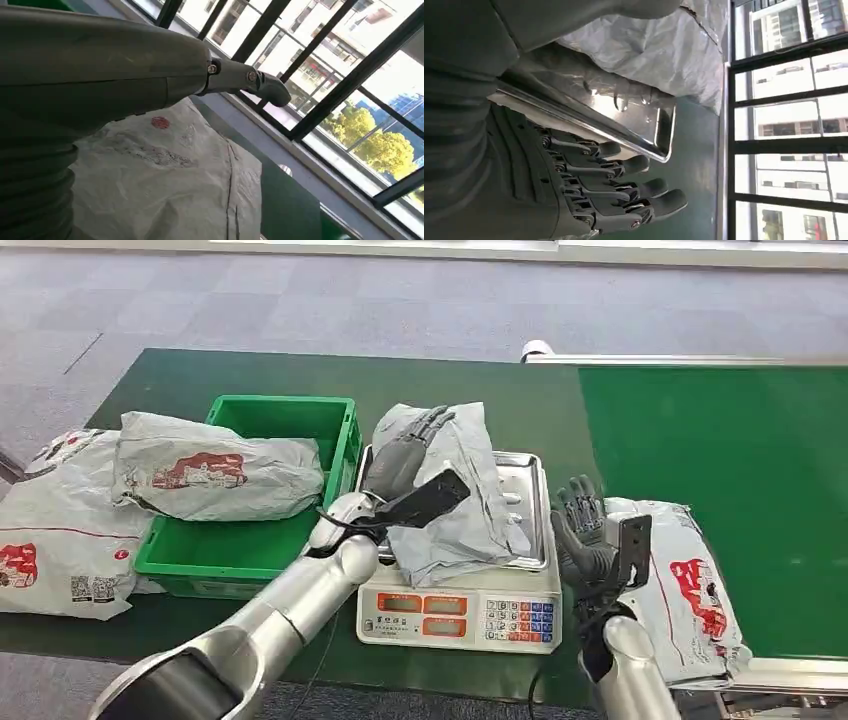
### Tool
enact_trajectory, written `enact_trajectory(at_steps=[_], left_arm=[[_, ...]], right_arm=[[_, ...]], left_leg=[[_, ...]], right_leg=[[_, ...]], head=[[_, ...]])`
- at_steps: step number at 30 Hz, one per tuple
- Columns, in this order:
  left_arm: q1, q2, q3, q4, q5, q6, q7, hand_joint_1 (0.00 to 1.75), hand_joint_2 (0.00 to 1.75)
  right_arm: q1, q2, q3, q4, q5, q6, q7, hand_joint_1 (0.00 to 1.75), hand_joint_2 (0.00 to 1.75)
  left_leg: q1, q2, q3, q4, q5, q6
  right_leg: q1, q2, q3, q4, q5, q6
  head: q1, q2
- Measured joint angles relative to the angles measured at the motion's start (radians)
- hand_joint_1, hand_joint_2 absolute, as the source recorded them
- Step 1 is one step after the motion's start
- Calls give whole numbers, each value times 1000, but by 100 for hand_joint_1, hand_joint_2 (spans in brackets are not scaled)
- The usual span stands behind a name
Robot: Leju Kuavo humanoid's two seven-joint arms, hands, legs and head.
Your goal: Moved the parcel from conveyor to table for the left to box.
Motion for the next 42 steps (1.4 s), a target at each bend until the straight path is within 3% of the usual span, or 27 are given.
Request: enact_trajectory(at_steps=[15, 21, 29, 42], left_arm=[[-10, 41, 0, 42, -45, -20, -57, 0, 175], [-47, 61, -52, 66, -248, -114, -98, 0, 175], [-157, 66, -182, 124, -296, -324, -241, 0, 175], [-203, 60, -266, 177, -296, -369, -282, 0, 175]], right_arm=[[-17, -19, 0, -61, 1, 3, 16, 0, 175], [-105, -39, 6, -44, -12, 44, 25, 0, 175], [-338, -47, 60, 161, -35, 70, 13, 0, 175], [-362, -57, 108, 208, -45, 71, 6, 0, 175]], left_leg=[[0, 0, 0, 0, 0, 0], [0, 0, 0, 0, 1, 0], [0, 0, 0, 1, 3, 0], [0, 0, 0, 0, 2, 0]], right_leg=[[0, 0, 0, 0, 0, 0], [0, 0, 0, 0, 1, 0], [0, 0, 0, 0, 2, 1], [-1, 0, 0, 0, 2, 1]], head=[[0, 0], [0, 0], [0, 0], [0, 0]])
